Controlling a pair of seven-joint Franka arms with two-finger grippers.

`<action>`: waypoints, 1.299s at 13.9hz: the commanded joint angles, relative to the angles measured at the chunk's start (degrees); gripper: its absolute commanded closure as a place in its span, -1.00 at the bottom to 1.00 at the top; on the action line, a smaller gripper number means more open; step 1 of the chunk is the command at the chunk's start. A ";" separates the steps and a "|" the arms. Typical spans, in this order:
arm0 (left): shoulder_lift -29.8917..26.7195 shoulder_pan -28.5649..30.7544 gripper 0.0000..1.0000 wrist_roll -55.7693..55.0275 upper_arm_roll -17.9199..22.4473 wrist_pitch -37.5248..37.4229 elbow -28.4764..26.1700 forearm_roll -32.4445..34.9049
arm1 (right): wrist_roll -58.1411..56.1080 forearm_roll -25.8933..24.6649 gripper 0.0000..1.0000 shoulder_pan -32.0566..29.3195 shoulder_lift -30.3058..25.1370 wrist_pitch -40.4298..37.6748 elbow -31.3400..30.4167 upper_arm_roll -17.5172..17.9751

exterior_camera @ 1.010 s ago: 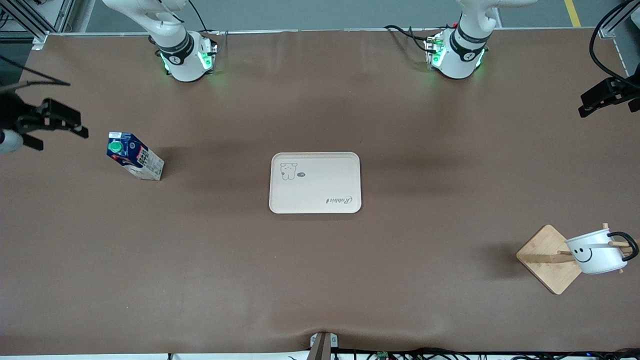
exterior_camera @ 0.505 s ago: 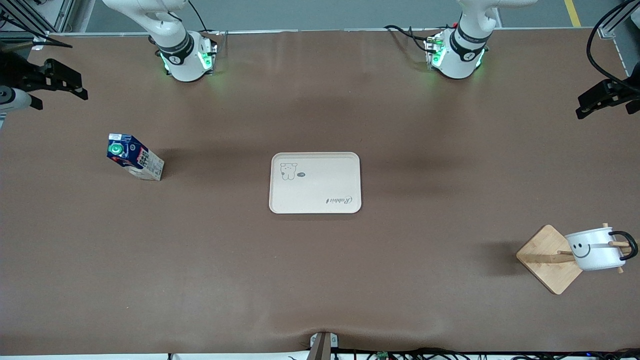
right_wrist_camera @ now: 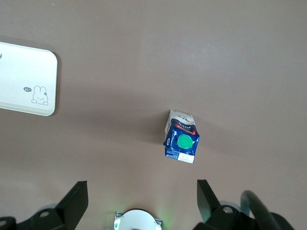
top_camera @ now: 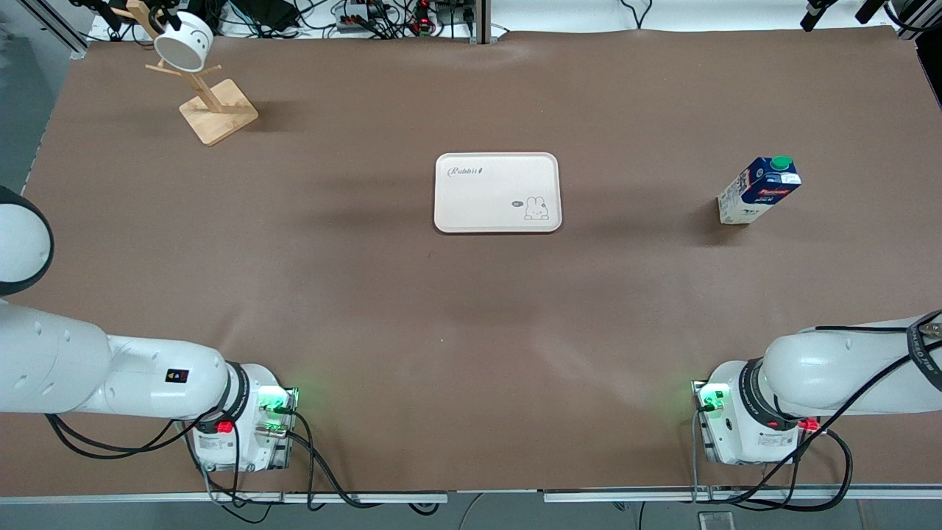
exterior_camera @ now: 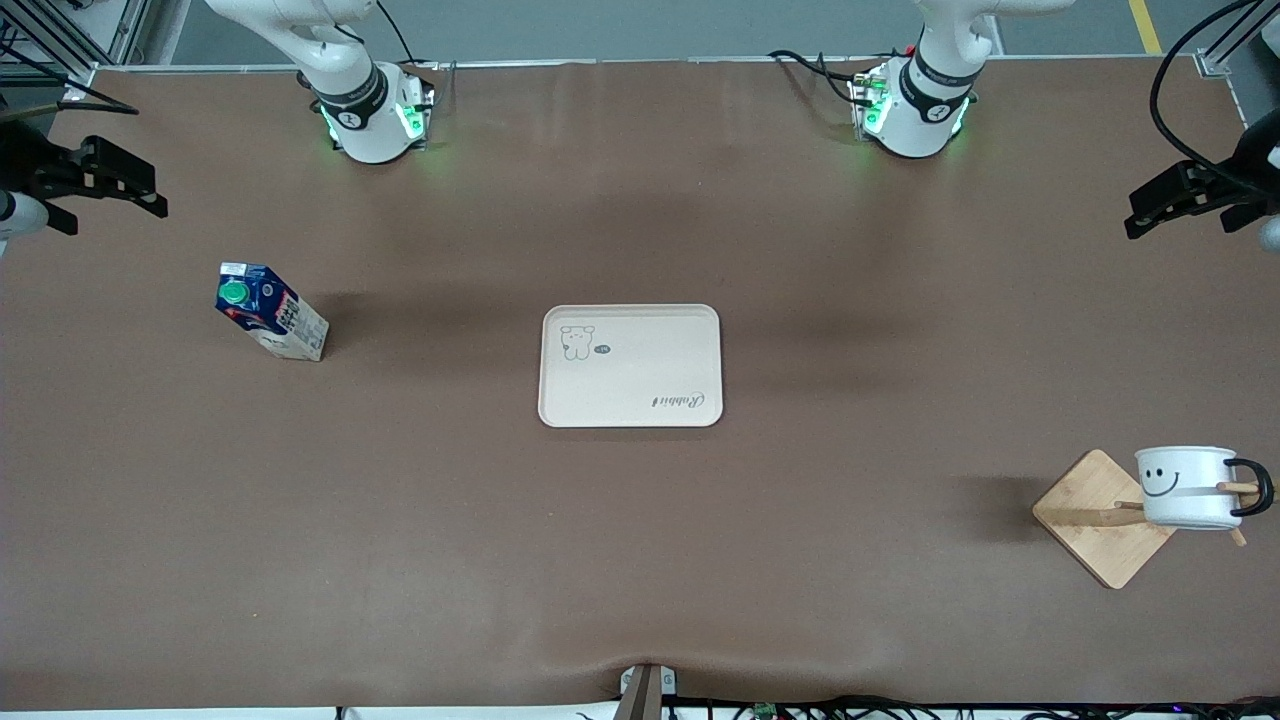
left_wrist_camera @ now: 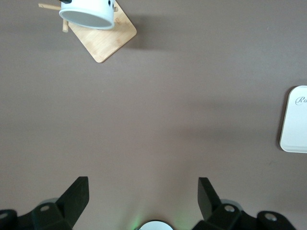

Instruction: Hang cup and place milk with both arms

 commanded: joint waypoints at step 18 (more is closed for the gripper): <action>0.33 4.48 -1.00 -4.48 -7.41 0.88 0.24 -0.75 | 4.78 -0.89 -1.00 -1.21 -0.72 -2.61 0.98 0.48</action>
